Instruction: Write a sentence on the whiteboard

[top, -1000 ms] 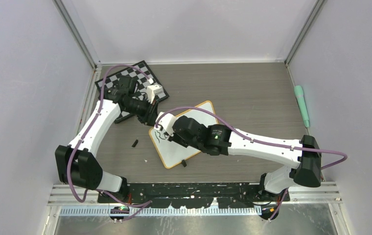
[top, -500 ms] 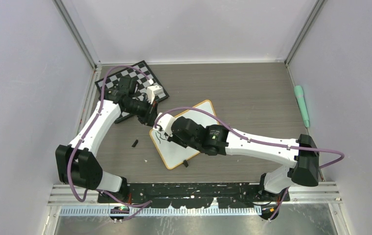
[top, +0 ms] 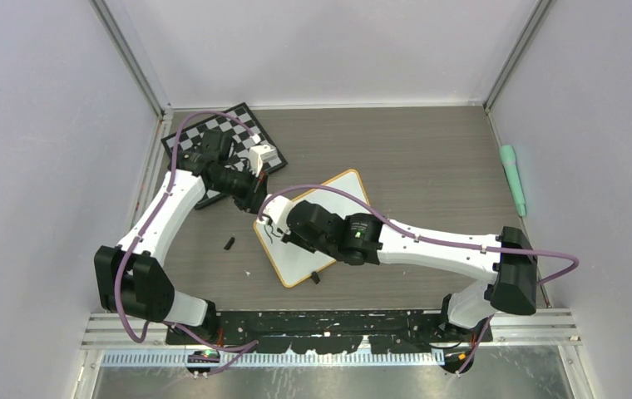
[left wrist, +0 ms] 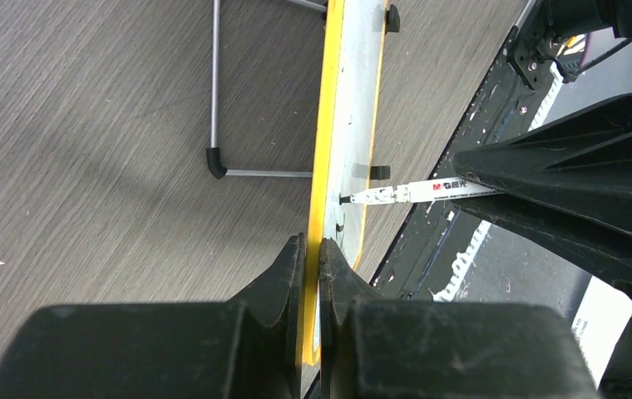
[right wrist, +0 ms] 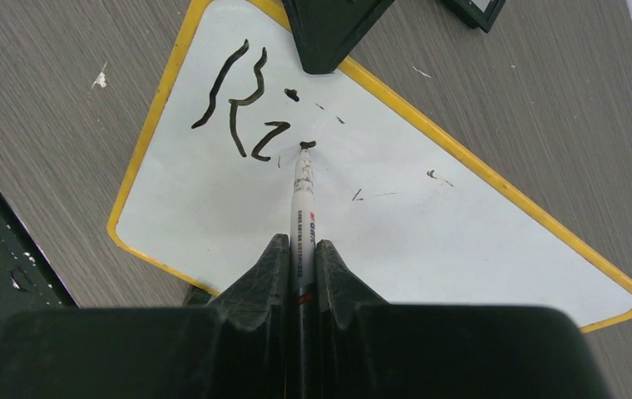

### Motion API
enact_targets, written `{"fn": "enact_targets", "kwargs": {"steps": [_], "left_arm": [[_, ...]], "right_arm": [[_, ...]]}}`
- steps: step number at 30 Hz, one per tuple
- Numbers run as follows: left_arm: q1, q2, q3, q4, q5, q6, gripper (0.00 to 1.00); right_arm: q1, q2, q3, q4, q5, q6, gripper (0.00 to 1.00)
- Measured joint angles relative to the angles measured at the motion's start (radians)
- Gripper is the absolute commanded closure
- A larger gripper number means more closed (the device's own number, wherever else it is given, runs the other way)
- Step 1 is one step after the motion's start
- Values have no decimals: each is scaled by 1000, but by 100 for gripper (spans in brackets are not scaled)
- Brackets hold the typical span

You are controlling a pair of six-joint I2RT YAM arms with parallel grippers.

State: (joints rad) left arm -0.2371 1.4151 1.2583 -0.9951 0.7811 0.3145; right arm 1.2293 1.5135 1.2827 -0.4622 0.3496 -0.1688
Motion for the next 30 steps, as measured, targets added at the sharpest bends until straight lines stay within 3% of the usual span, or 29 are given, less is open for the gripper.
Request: {"fn": "enact_targets", "kwargs": {"steps": [30], "left_arm": [[2,0,0,3,-11,0,100]], "right_arm": [[0,-2,-19,-2,-12,-13,100]]}}
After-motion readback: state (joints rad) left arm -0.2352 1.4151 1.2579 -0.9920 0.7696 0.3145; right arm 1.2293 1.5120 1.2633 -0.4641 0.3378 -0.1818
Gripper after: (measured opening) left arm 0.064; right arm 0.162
